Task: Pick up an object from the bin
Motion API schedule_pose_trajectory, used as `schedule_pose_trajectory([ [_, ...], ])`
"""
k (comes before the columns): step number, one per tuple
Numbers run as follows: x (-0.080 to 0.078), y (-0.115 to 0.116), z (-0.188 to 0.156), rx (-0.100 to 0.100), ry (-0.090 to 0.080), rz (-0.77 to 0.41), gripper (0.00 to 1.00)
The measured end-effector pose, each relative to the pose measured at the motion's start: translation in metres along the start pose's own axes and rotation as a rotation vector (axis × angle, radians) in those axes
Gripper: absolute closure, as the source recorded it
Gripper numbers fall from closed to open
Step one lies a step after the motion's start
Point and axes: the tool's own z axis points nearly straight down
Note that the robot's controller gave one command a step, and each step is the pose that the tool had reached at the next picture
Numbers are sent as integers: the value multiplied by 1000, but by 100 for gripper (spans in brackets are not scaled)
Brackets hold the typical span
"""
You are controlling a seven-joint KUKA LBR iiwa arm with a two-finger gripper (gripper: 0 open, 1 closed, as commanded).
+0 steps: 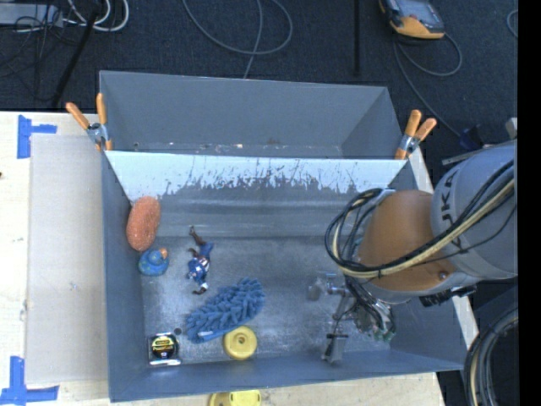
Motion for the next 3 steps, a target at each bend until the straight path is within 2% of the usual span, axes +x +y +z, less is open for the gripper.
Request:
schedule_pose_trajectory([
  [1, 3, 41, 3, -2, -2, 96, 0],
  [2, 2, 21, 4, -3, -19, -141, 0],
  [3, -25, 15, 0, -1, -1, 282, 100],
])
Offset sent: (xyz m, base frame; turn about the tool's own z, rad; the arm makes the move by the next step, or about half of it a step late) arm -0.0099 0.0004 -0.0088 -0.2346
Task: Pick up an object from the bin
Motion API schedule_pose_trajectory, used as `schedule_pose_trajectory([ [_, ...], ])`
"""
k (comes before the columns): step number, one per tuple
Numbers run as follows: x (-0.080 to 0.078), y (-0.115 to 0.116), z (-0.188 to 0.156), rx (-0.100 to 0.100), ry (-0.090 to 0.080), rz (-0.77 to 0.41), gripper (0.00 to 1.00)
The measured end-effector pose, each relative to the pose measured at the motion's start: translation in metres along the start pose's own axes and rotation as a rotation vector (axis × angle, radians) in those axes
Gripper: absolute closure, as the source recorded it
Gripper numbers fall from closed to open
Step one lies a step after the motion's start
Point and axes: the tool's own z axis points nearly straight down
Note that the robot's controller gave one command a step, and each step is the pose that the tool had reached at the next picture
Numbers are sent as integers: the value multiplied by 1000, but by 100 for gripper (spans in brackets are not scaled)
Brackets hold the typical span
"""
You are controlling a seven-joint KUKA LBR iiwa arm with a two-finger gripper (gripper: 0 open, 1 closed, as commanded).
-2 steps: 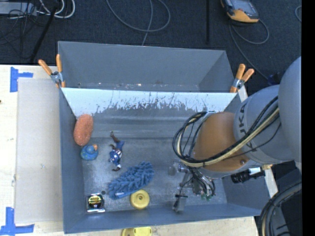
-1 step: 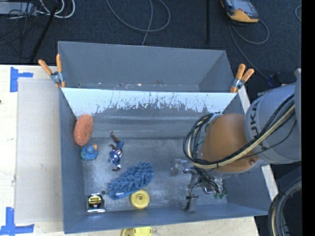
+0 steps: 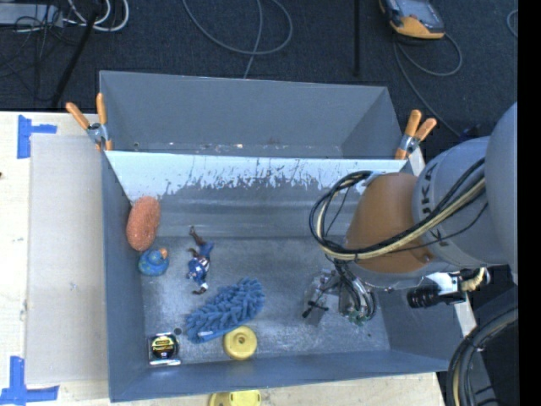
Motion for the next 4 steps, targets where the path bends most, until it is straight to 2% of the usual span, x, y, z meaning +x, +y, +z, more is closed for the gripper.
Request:
schedule_pose_trajectory([
  [1, 0, 0, 0, 0, 0, -2, 0],
  [2, 0, 0, 0, 0, 0, -3, 0],
  [3, -2, 1, -33, 2, 7, -62, 0],
  [4, -5, 1, -48, 2, 7, -85, 0],
])
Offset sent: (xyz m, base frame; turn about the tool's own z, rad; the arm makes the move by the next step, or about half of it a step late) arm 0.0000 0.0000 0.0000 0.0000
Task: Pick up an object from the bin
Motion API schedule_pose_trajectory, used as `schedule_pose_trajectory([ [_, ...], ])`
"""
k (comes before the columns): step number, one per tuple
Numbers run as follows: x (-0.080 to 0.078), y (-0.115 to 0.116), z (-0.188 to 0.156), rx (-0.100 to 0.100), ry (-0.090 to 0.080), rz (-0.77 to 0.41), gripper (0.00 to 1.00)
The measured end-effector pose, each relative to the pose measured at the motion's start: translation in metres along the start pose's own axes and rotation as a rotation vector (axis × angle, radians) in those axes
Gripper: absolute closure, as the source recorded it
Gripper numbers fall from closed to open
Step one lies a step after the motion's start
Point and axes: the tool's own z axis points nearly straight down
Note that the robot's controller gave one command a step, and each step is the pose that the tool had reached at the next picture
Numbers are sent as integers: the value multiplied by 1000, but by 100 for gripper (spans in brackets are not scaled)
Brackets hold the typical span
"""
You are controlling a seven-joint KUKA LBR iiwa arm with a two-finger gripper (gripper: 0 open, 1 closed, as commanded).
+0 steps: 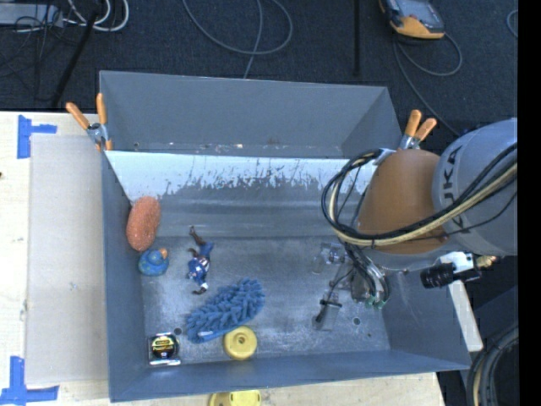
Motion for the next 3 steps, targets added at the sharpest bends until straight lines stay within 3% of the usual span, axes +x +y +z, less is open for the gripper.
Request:
schedule_pose_trajectory([
  [1, -22, -5, -37, 0, -10, -84, 0],
  [2, -9, 10, -3, -3, -17, -135, 0],
  [3, 10, 39, 32, 0, -1, -128, 0],
])
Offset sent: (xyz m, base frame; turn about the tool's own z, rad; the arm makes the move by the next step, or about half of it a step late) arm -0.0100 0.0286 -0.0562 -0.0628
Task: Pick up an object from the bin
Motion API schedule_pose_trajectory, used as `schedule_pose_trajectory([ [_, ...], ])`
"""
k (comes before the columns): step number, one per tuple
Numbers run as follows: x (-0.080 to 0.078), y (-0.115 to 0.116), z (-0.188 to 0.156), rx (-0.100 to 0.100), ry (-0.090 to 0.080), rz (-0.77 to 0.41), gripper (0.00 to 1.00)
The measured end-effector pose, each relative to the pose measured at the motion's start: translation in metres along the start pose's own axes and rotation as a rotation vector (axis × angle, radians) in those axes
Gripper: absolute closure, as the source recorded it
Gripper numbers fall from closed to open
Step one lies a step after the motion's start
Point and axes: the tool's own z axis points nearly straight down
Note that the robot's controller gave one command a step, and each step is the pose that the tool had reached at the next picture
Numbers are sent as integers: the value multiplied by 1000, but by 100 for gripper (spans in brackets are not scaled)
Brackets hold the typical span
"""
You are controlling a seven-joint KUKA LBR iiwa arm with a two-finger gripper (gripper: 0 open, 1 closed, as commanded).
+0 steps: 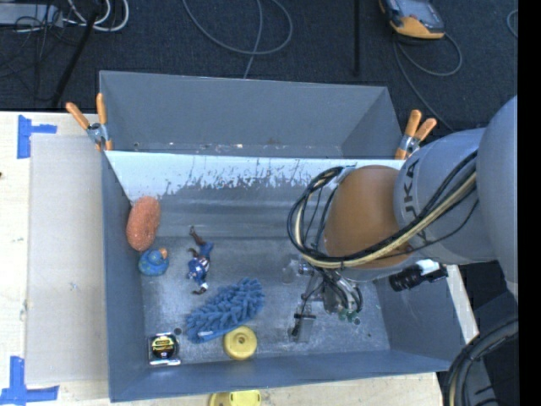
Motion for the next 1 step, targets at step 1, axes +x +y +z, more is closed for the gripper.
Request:
schedule_pose_trajectory([
  [1, 9, 40, 1, 0, -3, -45, 0],
])
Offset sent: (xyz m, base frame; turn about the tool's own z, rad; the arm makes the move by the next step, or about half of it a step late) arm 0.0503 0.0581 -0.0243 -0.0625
